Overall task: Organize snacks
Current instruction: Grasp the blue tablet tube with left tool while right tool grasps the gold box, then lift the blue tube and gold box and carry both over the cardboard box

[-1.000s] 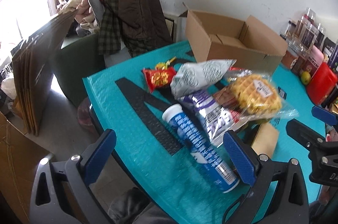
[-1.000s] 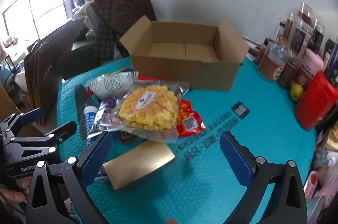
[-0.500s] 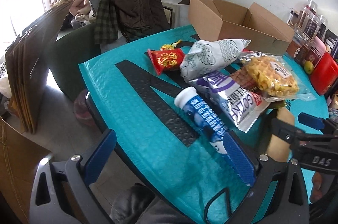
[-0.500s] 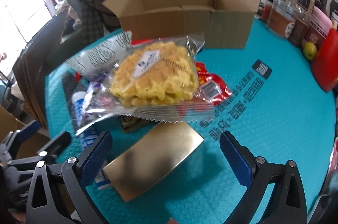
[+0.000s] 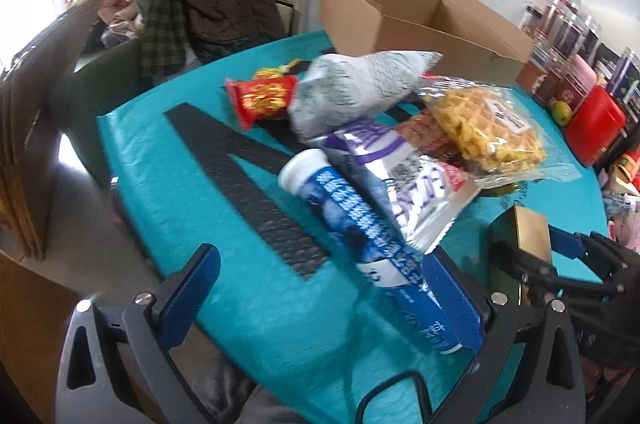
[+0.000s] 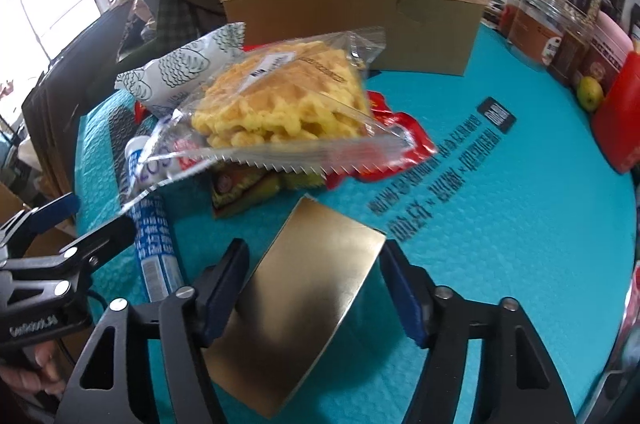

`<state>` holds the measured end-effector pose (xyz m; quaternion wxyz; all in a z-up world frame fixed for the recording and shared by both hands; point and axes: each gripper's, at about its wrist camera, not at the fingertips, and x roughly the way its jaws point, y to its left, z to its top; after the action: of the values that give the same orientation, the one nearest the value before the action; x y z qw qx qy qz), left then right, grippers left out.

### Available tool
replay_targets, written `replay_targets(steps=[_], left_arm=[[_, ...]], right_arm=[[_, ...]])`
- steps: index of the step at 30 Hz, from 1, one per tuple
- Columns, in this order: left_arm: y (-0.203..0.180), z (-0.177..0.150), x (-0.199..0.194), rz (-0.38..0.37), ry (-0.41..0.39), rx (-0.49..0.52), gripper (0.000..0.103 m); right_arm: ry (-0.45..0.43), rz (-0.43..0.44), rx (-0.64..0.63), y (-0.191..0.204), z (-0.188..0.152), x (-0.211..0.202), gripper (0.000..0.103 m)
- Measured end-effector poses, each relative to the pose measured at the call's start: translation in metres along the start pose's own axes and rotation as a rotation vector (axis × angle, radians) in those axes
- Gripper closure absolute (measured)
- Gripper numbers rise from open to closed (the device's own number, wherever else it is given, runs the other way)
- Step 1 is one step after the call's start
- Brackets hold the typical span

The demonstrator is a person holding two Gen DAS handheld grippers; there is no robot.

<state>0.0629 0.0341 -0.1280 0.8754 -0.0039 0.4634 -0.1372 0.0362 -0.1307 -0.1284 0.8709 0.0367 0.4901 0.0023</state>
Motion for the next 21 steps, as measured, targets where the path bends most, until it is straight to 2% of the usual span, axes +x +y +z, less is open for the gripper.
replay_targets(steps=[1, 3, 7, 8, 9, 11, 12, 13, 17, 21], left_arm=[[-0.003, 0.001, 0.001, 0.009, -0.003, 0.013, 0.0], [-0.012, 0.003, 0.005, 0.047, -0.011, 0.057, 0.0], [-0.021, 0.005, 0.015, 0.054, 0.012, 0.083, 0.0], [-0.022, 0.004, 0.017, 0.047, 0.017, 0.085, 0.004], [-0.023, 0.002, 0.019, 0.022, 0.019, 0.082, 0.016], [-0.024, -0.002, 0.023, -0.028, 0.039, 0.069, 0.033], [-0.026, -0.004, 0.02, 0.003, 0.023, 0.083, 0.044], [-0.029, -0.006, 0.018, 0.022, 0.018, 0.102, 0.051], [-0.03, -0.014, 0.01, 0.004, 0.019, 0.115, 0.059], [-0.035, -0.031, -0.003, -0.004, 0.034, 0.139, 0.063]], right_arm=[[-0.009, 0.001, -0.004, -0.002, -0.003, -0.003, 0.04], [-0.017, 0.004, -0.013, -0.004, -0.009, -0.008, 0.051], [-0.021, -0.029, -0.025, -0.005, -0.012, -0.009, 0.055], [-0.016, -0.037, -0.025, -0.005, -0.014, -0.007, 0.057], [-0.014, -0.039, -0.023, -0.007, -0.015, -0.006, 0.057], [-0.011, -0.028, -0.011, -0.012, -0.019, -0.005, 0.057], [-0.012, -0.023, -0.007, -0.014, -0.02, -0.006, 0.057], [-0.016, -0.019, -0.004, -0.017, -0.022, -0.007, 0.057], [-0.023, -0.017, 0.003, -0.027, -0.028, -0.012, 0.058], [-0.026, -0.012, 0.008, -0.035, -0.036, -0.018, 0.059]])
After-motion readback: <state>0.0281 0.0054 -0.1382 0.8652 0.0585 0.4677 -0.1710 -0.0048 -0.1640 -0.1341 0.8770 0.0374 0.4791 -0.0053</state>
